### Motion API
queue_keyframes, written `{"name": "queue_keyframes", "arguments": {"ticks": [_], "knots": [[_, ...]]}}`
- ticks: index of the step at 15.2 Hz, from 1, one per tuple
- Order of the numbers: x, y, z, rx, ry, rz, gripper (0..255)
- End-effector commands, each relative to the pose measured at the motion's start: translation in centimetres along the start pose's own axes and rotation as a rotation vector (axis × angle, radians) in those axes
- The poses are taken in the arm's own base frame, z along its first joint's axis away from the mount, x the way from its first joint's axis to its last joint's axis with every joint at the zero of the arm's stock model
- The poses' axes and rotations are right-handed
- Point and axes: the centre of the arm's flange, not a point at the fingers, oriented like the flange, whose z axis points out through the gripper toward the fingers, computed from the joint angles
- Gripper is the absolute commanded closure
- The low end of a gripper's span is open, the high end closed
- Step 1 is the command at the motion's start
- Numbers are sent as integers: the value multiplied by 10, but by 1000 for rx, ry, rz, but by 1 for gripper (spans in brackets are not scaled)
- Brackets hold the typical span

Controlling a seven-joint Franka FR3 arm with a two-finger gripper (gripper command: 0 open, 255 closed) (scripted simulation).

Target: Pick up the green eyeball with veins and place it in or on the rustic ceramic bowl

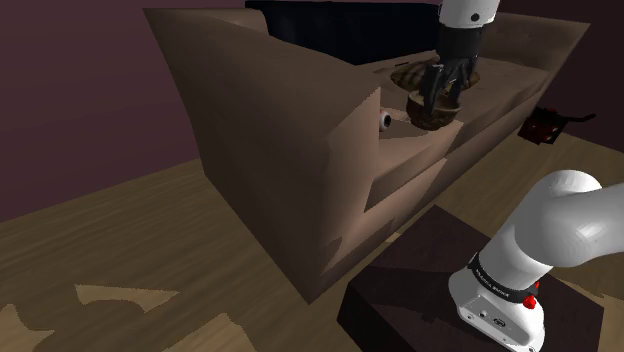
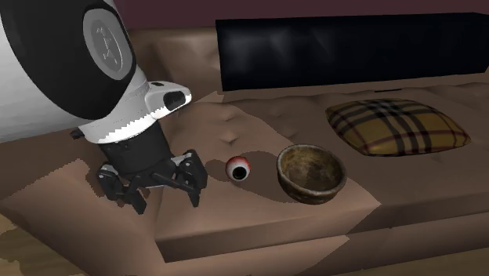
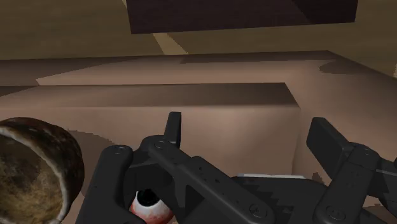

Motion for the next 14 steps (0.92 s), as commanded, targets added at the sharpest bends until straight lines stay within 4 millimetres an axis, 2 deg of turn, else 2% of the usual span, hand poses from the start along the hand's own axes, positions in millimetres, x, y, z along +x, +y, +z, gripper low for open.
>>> {"name": "queue_keyframes", "arguments": {"ticks": [1,14], "knots": [[0,0,0,0,0,0,0],[181,39,61,-31,-166,40,0]]}}
